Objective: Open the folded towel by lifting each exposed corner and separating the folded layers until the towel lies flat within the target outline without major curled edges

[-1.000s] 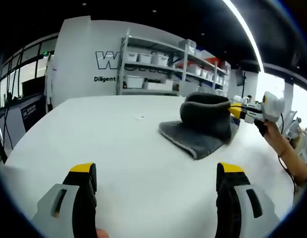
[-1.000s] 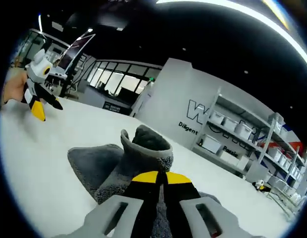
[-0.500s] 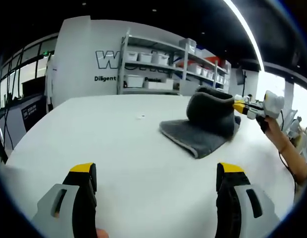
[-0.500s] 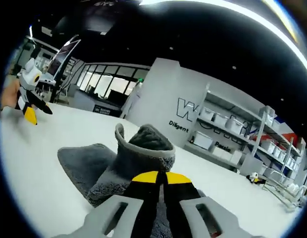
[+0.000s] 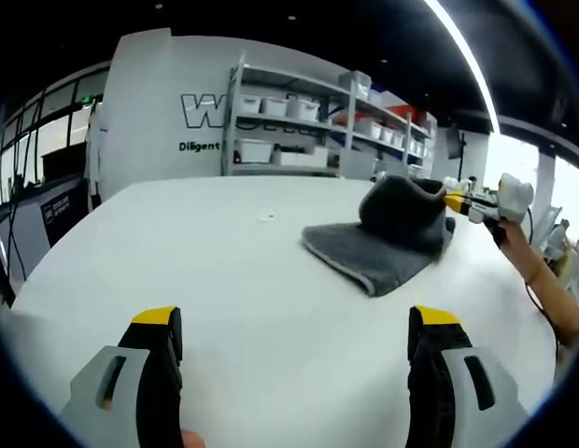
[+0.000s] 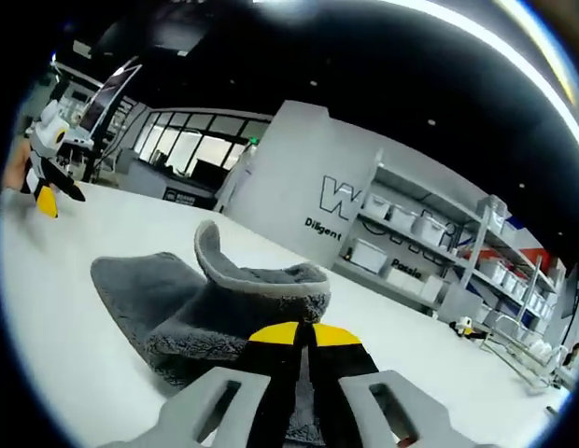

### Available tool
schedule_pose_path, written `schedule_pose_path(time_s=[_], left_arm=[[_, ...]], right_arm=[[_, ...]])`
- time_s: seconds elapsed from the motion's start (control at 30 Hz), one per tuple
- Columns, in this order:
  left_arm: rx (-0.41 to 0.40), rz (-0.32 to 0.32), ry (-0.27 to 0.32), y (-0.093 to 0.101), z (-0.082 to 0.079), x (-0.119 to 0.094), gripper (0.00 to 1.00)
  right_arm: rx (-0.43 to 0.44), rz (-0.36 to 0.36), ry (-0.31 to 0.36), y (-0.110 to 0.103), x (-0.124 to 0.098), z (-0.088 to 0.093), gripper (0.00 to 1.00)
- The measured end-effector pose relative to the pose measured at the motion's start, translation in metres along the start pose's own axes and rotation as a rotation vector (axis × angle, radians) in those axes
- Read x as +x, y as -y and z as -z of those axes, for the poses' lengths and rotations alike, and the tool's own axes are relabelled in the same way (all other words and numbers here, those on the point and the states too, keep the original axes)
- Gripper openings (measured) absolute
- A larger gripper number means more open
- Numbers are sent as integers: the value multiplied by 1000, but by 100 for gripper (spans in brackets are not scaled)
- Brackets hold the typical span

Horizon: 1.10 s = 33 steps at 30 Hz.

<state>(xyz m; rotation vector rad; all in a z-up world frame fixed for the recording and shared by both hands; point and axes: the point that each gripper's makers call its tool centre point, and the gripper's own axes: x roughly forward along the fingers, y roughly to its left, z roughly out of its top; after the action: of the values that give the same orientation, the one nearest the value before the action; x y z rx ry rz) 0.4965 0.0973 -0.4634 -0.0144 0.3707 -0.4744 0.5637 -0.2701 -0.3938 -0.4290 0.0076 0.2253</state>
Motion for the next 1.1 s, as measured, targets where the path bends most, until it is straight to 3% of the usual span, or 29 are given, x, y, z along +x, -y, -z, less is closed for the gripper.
schedule_pose_path(time_s=[0.2, 0.47, 1.1], left_arm=[[-1, -1, -4, 0, 1, -1, 99], [-1, -4, -10, -2, 1, 2, 99], [17, -8, -26, -9, -2, 8, 99]], right_arm=[[-6, 15, -8, 8, -1, 3, 0], [5, 70, -13, 34, -7, 11, 0], [-38, 168, -92, 84, -24, 47, 0]])
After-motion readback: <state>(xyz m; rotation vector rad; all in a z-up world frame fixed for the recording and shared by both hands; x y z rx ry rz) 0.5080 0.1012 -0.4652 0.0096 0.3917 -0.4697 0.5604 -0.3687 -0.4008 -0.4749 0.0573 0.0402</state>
